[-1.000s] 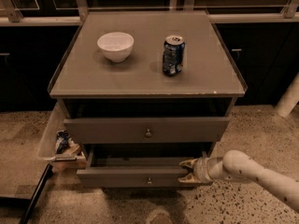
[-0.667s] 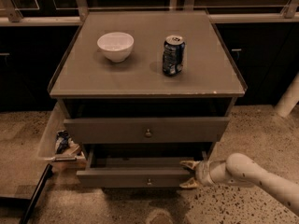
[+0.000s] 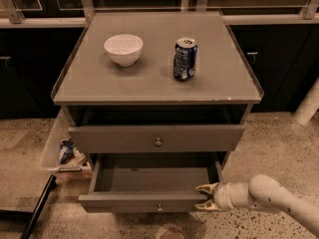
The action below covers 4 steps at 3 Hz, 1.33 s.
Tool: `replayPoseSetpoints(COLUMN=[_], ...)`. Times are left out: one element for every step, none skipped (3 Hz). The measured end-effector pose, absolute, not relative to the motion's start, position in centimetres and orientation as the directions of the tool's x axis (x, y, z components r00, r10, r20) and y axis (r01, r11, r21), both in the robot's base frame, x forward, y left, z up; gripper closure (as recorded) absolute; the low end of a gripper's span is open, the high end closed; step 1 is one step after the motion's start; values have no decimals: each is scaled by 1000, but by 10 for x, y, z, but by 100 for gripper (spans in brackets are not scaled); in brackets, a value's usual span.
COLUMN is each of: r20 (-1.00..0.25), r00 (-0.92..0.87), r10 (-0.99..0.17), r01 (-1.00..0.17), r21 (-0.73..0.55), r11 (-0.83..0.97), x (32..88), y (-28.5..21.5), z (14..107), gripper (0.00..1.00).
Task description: Open middle drawer
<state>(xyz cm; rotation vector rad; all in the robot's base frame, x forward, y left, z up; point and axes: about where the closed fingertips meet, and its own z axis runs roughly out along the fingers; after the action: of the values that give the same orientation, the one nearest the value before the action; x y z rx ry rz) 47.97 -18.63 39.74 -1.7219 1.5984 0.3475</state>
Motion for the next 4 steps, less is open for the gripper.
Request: replayPoseSetpoints(r20=[-647,-646,-646,-652], r00=[189,186,186,189], r10=[-739,-740,-740,-734], r01=[-939,-940,-940,-943], r21=[-338,-336,-336,-329], r11=[56,57,57,49], x=[475,467,467,472], y=[-185,-186,-186,-179], z=[399,398,398,398], gripper=[100,81,58,35])
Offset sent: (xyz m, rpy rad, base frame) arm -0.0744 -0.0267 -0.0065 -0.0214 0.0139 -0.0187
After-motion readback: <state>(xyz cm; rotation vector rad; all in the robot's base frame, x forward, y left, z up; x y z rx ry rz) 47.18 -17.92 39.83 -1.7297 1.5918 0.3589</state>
